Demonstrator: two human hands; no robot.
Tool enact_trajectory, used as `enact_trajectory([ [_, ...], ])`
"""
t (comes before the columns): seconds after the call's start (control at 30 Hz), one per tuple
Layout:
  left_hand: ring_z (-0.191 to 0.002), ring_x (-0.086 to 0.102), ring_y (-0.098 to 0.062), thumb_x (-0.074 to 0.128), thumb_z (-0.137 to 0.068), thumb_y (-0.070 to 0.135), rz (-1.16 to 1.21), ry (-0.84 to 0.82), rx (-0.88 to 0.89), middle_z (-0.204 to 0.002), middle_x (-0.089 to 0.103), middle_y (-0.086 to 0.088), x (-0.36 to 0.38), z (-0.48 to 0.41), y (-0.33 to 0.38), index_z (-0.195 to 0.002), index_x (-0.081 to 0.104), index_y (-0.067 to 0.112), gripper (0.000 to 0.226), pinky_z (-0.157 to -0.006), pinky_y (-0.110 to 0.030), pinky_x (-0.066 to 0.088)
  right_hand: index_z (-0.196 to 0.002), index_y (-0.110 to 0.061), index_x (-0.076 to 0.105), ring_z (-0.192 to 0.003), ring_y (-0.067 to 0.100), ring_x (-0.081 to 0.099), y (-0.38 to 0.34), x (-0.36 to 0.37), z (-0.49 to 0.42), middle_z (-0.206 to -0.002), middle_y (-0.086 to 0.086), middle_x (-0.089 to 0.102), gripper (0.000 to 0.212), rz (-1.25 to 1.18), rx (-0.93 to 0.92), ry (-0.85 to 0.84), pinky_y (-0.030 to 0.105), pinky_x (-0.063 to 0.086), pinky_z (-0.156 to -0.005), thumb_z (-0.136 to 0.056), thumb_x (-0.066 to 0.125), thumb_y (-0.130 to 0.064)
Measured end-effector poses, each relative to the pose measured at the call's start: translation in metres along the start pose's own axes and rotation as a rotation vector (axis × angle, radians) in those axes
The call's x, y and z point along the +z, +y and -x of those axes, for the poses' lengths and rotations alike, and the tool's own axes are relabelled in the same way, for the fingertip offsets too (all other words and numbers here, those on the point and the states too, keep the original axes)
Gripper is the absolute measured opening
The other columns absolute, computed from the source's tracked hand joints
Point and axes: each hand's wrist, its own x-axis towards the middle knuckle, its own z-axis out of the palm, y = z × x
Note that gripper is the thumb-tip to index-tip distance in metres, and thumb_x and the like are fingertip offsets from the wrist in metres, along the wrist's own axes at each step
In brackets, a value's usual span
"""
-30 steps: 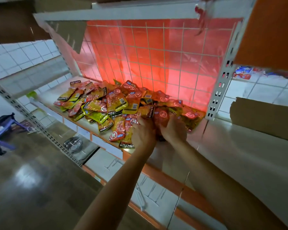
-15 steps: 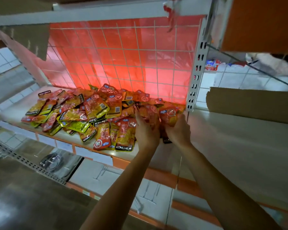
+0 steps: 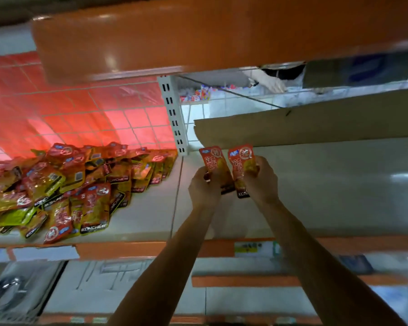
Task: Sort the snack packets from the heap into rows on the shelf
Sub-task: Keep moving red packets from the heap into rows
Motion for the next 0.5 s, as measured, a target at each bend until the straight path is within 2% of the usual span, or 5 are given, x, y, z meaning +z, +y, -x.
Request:
enact_trajectory([
  [0.07, -0.098, 0.063, -0.016, 0.053, -0.096, 0.031, -0.015, -0.036, 0.002, -0.112, 0.069, -0.004, 0.031, 0.015, 0.015, -0.118, 0.064, 0.013, 0.031, -0.078, -0.018, 0.040, -0.132, -0.017, 0.050, -0.101, 0.021, 0.060, 0.016, -0.036, -0.007, -0.123, 0.008, 0.062, 0.042, 0.039, -0.004, 0.036, 0.025, 0.044, -0.077, -0.090, 0.054, -0.016],
  [0.13, -0.103, 0.063, -0.017, 0.054, -0.096, 0.031, -0.019, -0.074, -0.025, -0.116, 0.067, -0.004, 0.064, 0.032, 0.030, -0.122, 0.063, 0.013, 0.033, -0.079, -0.017, 0.039, -0.132, -0.018, 0.051, -0.101, 0.021, 0.060, 0.035, -0.074, -0.014, -0.122, 0.007, 0.063, 0.042, 0.061, -0.004, 0.058, 0.025, 0.045, -0.078, -0.090, 0.053, -0.015],
  [0.23, -0.100, 0.062, -0.014, 0.056, -0.095, 0.031, 0.026, -0.137, -0.050, -0.116, 0.068, -0.003, 0.113, 0.059, 0.051, -0.122, 0.063, 0.014, 0.032, -0.081, -0.020, 0.043, -0.129, -0.019, 0.053, -0.101, 0.021, 0.062, 0.064, -0.127, -0.025, -0.121, 0.007, 0.064, 0.040, 0.063, 0.005, 0.083, 0.027, 0.050, -0.079, -0.090, 0.053, -0.016],
  [0.37, -0.100, 0.064, -0.016, 0.057, -0.094, 0.034, 0.075, -0.200, -0.048, -0.114, 0.068, -0.002, 0.170, 0.086, 0.074, -0.121, 0.063, 0.014, 0.034, -0.084, -0.027, 0.049, -0.120, -0.015, 0.053, -0.084, 0.014, 0.060, 0.100, -0.187, -0.042, -0.114, 0.007, 0.065, 0.032, 0.064, 0.048, 0.130, 0.019, 0.046, -0.060, -0.089, 0.060, -0.023],
  [0.5, -0.093, 0.063, -0.012, 0.056, -0.094, 0.034, 0.053, -0.263, -0.004, -0.110, 0.069, -0.001, 0.216, 0.098, 0.093, -0.116, 0.064, 0.015, 0.030, -0.078, -0.023, 0.049, -0.120, -0.017, 0.050, -0.092, 0.021, 0.064, 0.120, -0.231, -0.060, -0.114, 0.009, 0.065, 0.031, 0.029, 0.115, 0.144, 0.036, 0.057, -0.073, -0.090, 0.058, -0.023],
])
